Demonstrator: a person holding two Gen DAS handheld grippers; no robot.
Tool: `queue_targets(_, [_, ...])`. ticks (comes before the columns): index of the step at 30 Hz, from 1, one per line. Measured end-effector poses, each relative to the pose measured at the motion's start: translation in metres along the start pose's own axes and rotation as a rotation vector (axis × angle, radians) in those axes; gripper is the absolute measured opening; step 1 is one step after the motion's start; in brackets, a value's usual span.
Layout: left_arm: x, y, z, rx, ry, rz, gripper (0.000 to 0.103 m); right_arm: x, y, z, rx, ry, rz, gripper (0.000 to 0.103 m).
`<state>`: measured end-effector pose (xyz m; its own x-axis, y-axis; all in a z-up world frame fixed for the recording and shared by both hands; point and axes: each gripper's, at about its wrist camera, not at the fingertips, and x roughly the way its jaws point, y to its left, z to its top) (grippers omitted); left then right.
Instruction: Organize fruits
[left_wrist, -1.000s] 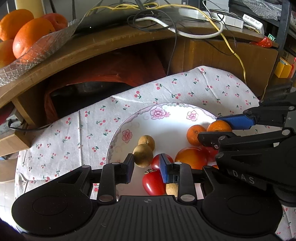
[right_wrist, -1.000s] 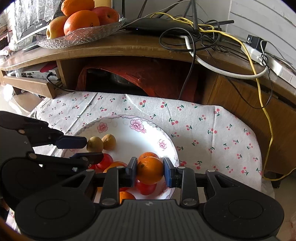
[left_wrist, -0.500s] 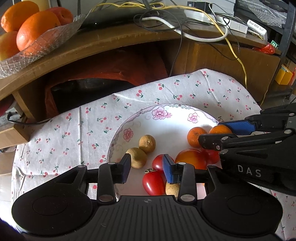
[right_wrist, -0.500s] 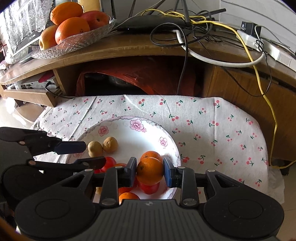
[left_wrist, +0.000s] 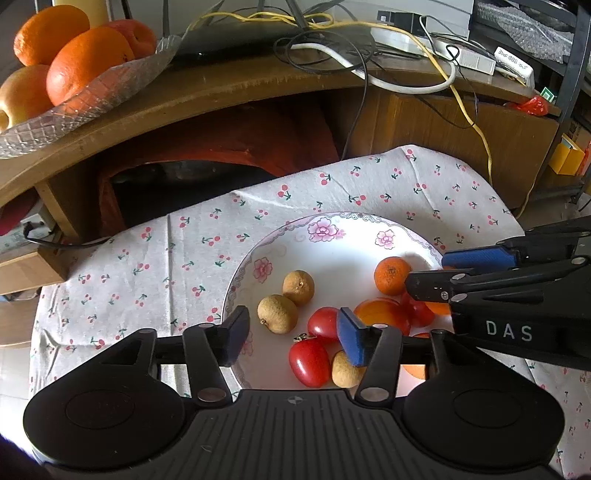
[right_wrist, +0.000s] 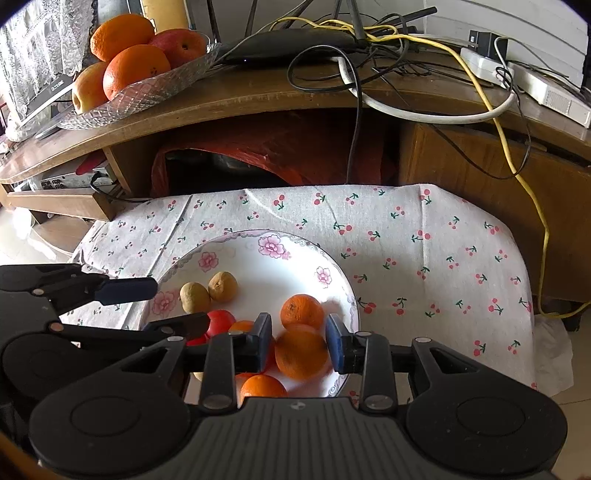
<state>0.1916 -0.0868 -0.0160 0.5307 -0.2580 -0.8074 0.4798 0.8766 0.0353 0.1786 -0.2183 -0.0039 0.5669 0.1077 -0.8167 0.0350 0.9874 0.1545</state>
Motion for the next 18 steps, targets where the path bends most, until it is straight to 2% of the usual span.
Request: queue_targets(18, [-0.022, -0.006, -0.009, 0.017, -0.024, 0.026, 0.072, -0.024, 0.003, -0.013, 0.022, -0.014, -0.007, 0.034])
